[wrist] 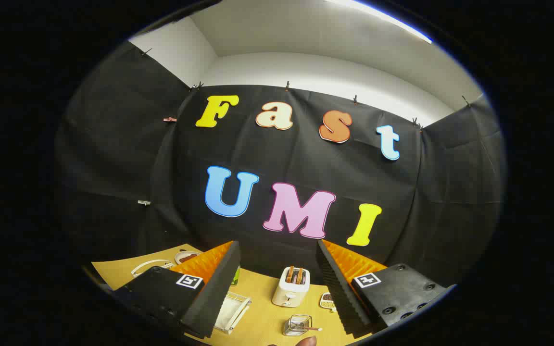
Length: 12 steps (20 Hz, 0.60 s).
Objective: Take the plate from the dish rack, then take the spoon from the basket and place it into the plate.
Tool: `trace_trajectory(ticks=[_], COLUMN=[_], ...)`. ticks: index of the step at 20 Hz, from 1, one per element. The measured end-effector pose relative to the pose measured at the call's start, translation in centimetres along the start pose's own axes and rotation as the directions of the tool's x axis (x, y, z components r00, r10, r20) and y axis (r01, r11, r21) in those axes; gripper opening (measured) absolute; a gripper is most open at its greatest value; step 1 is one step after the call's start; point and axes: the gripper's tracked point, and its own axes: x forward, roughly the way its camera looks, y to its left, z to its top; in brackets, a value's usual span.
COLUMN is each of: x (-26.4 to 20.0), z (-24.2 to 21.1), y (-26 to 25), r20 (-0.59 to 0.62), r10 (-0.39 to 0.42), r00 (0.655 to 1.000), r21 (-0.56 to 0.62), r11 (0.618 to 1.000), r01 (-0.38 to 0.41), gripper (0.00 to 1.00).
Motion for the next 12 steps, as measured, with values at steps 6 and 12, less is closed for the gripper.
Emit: trace_trajectory(ticks=[6,12], x=[0.5,1.5], z=[0.8,0.8], y=[-1.0,1.1], r20=[0.031,0.010], r10=[-0.126,-0.152], r00=[0.992,0.988], r21=[-0.053,-0.045], r11=[0.990,0.987], r01=[0.127,0.152], gripper=[0.97,0.98])
